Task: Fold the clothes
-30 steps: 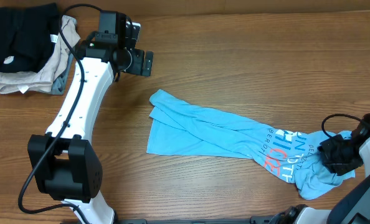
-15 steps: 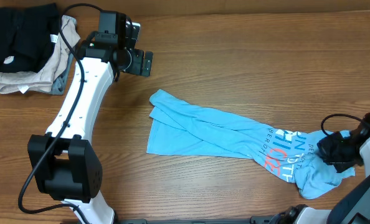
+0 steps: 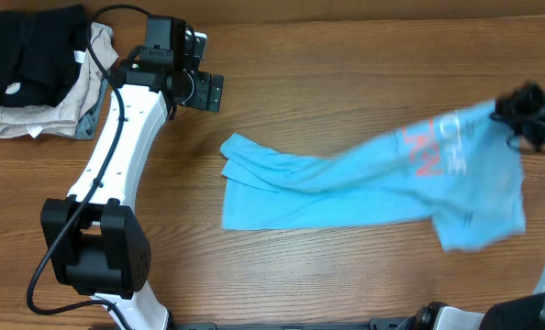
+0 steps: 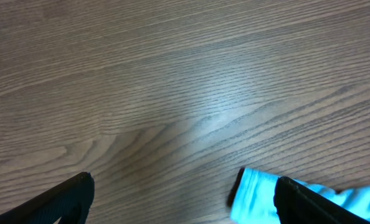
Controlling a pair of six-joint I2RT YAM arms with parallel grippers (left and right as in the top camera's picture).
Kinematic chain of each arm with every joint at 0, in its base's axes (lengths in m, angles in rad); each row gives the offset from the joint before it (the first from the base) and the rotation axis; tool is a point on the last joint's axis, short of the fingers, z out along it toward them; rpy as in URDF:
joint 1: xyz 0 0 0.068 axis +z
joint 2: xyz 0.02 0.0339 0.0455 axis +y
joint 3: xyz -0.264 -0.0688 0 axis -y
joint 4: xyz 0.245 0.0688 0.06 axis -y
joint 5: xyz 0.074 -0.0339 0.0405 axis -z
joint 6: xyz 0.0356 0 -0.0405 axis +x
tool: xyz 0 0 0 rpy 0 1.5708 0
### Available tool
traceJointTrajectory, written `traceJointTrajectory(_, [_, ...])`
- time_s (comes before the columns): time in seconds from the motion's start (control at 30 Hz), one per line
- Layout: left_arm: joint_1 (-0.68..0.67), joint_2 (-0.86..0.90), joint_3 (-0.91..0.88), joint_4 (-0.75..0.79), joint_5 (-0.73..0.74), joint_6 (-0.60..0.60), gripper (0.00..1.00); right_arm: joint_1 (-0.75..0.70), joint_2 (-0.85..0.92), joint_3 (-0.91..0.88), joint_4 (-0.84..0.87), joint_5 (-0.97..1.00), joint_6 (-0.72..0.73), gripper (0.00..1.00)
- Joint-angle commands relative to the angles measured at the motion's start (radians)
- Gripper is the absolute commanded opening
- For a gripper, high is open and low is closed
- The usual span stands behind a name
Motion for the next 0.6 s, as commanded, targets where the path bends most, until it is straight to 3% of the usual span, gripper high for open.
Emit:
traceJointTrajectory(0.0, [0.006,0.008,0.016,0.004,-0.006,0.015,0.93,0.07,0.043,0.016,0.116,0.093,0.096,0.04])
traceJointTrajectory(0.17, [0.006,0.008,0.016,0.008,-0.006,0.016,0.95,0.118,0.226,0.016,0.329,0.141,0.096,0.04])
traceJointTrajectory(0.2, [0.006,0.008,0.016,0.008,-0.006,0.015,0.94,0.12,0.274,0.016,0.369,0.14,0.096,0.17])
traceJointTrajectory(0.27, [0.006,0.008,0.016,0.006,-0.006,0.016,0.95,0.12,0.341,0.016,0.403,0.139,0.099,0.57])
traceJointTrajectory(0.33, [0.006,0.008,0.016,0.004,-0.006,0.016,0.97,0.114,0.367,0.016,0.397,0.139,0.1,0.84])
traceJointTrajectory(0.37, [0.006,0.008,0.016,0.003,-0.006,0.016,0.98,0.111,0.367,0.016,0.39,0.136,0.1,0.92])
traceJointTrajectory(0.43, [0.006,0.008,0.016,0.003,-0.005,0.016,1.0,0.102,0.351,0.027,0.36,0.119,0.099,0.99])
traceJointTrajectory(0.57, [0.003,0.008,0.016,-0.016,0.008,0.016,1.0,0.086,0.289,0.081,0.205,0.079,0.096,1.0])
